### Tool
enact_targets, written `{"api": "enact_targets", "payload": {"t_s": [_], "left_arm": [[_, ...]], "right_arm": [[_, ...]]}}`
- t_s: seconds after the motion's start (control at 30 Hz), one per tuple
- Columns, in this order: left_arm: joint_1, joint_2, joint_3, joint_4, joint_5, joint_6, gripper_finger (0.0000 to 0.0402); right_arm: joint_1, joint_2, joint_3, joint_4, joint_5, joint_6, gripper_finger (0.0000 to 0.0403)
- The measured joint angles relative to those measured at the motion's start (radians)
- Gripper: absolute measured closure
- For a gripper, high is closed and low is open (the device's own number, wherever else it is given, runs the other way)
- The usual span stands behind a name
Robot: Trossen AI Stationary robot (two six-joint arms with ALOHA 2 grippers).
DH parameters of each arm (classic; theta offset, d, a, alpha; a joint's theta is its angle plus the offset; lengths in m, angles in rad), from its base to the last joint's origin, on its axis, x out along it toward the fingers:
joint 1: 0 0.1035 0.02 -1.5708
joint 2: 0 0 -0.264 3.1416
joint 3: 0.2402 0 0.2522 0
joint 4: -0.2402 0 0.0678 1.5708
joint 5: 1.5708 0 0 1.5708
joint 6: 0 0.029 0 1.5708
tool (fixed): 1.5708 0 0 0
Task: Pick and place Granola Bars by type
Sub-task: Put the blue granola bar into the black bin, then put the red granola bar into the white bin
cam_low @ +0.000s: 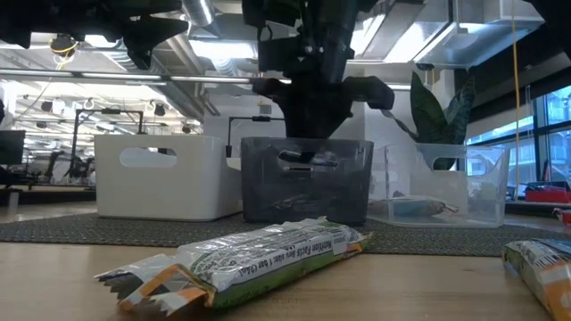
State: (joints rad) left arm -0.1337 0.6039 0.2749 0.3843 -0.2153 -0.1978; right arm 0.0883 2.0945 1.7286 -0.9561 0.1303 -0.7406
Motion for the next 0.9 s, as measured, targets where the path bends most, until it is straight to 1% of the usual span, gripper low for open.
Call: {"api": "enact_targets", "payload": {"t_s": [0.5, 0.73, 0.8, 0.9], "left_arm": [[0.0, 0.0, 0.0, 0.0, -0.003, 0.002, 0.0242], [0.0, 0.0, 0.0, 0.0, -0.003, 0.002, 0.024], [0.0, 0.0, 0.0, 0.0, -0.003, 0.002, 0.0242], [0.0, 0.0, 0.0, 0.0, -0.003, 0.002, 0.0244]], "right_arm": [[0.0, 0.0, 0.0, 0.028, 0.0, 0.002, 0.0303], [0.0, 0.0, 0.0, 0.027, 0.01, 0.003, 0.0266], [0.001, 0.0, 0.014, -0.004, 0.031, 0.035, 0.0257], [0.008, -0.007, 0.069, -0.07, 0.033, 0.157, 0.0252]]}}
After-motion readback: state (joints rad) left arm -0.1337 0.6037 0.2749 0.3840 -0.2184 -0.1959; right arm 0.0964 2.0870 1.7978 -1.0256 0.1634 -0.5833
